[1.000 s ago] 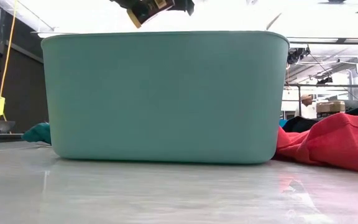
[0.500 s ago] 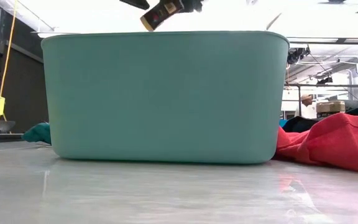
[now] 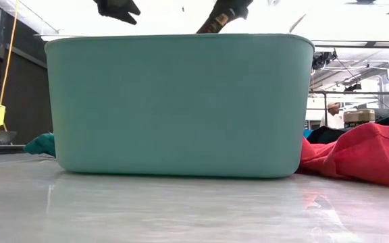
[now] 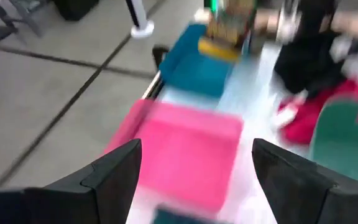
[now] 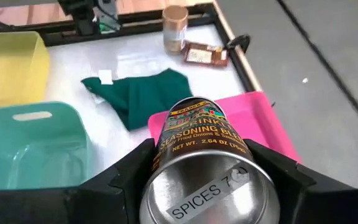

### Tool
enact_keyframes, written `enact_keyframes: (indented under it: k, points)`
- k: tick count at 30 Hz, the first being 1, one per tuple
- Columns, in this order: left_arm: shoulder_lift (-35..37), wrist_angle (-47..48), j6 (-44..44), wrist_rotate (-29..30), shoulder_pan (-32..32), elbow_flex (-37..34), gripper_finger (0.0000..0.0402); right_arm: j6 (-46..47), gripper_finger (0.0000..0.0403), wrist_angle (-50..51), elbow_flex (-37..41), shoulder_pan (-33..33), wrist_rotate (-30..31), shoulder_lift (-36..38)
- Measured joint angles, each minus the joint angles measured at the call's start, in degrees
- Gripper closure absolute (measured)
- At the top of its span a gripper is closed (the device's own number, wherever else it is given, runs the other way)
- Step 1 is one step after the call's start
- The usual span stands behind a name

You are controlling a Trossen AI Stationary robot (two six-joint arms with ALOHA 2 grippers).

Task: Sort spices by type
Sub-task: Put the top yellow seasoning bottle into the yellow bin

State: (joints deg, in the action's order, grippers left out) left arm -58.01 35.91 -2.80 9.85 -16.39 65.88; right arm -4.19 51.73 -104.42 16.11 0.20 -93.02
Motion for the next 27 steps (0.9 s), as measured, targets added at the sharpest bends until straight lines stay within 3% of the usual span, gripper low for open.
enact_keyframes:
  k: [6,11,14,18,21,27]
  points:
    - [8.8,-39.5,19.8,-3.6,0.7,-23.6,0.0112,4.5,0.0195,-20.0,10.8,0.0,-4.5,1.4]
    - [9.2,-68.2,32.8,-1.5,1.5,-33.5,0.0112,9.0,0.0195,-42.1,15.0,-0.4,-5.4,2.6]
    - [8.5,-79.3,36.3,1.8,1.3,-35.1,0.0112,10.2,0.0195,-52.7,14.8,-0.9,-2.5,3.1]
    - [5.2,-90.4,34.6,4.2,0.9,-34.3,0.0112,11.9,0.0195,-70.1,14.8,-2.7,2.9,1.3]
    - [1.6,-93.2,32.3,4.1,0.2,-31.0,0.0112,12.9,0.0195,-77.8,14.8,-4.2,7.9,-1.0]
    - [-6.0,-92.7,29.1,0.7,0.2,-22.4,0.0112,16.1,0.0195,-83.2,14.8,-5.0,9.1,-4.3]
